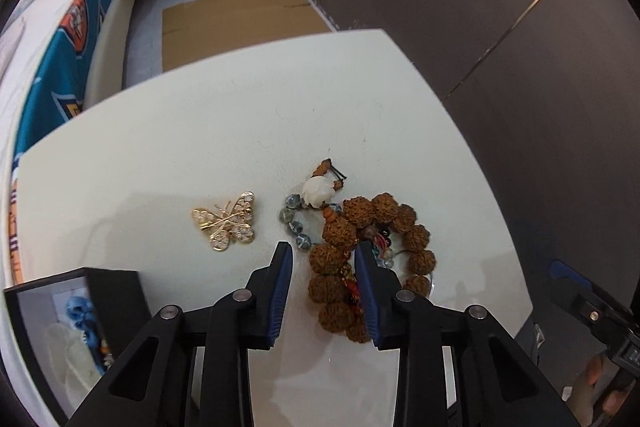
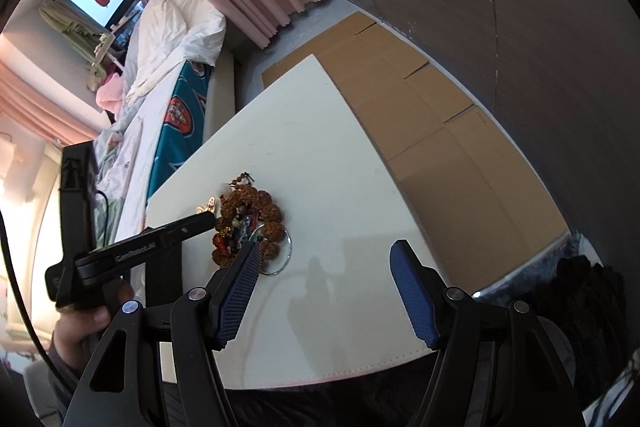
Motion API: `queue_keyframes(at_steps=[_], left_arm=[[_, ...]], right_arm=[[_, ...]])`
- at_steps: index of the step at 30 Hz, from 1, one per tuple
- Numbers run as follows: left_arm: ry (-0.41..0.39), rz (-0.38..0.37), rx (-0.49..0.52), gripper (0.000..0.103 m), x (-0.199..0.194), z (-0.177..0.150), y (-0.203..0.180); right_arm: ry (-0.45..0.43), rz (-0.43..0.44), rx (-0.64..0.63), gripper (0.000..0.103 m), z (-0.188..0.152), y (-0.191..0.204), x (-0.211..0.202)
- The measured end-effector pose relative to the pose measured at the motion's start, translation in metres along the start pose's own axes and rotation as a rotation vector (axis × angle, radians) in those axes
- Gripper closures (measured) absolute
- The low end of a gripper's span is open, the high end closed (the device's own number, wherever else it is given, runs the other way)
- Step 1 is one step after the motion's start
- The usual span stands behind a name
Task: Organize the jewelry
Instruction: 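Grasp the brown bead bracelet with the left gripper and lift it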
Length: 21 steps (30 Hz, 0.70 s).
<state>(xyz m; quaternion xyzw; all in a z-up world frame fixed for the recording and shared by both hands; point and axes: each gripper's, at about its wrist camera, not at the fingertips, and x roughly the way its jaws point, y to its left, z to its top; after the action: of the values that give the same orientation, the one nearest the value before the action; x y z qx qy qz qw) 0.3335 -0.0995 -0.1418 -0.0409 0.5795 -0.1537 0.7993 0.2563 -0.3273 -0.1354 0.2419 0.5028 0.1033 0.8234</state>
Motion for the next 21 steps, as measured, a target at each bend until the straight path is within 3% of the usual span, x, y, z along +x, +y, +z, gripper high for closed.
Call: queue_keyframes(at_steps=[7,8,10,21], left_arm=[[0.014,-0.031,-0.020,0.070,0.013,0.003,0.003],[0.008,-0.038,-0.020,0.078,0.012,0.002,0.004],[0.011,-0.038,-0.020,0.083,0.010,-0.001,0.004],[-0.128,-0.113,0.045,0.084,-0.068,-0.002,-0.011]], right_arm=[[0.011,-0.010,-0.007,0.035,0.000,0.003,0.002],[0.012,-0.009,-0.009,0.035,0.001,0.004,0.003],[0.014,-0.005,-0.016,0.035,0.001,0.007,0.003],[0.014,0.050,-0.050,0.035,0.007,0.031,0.007]])
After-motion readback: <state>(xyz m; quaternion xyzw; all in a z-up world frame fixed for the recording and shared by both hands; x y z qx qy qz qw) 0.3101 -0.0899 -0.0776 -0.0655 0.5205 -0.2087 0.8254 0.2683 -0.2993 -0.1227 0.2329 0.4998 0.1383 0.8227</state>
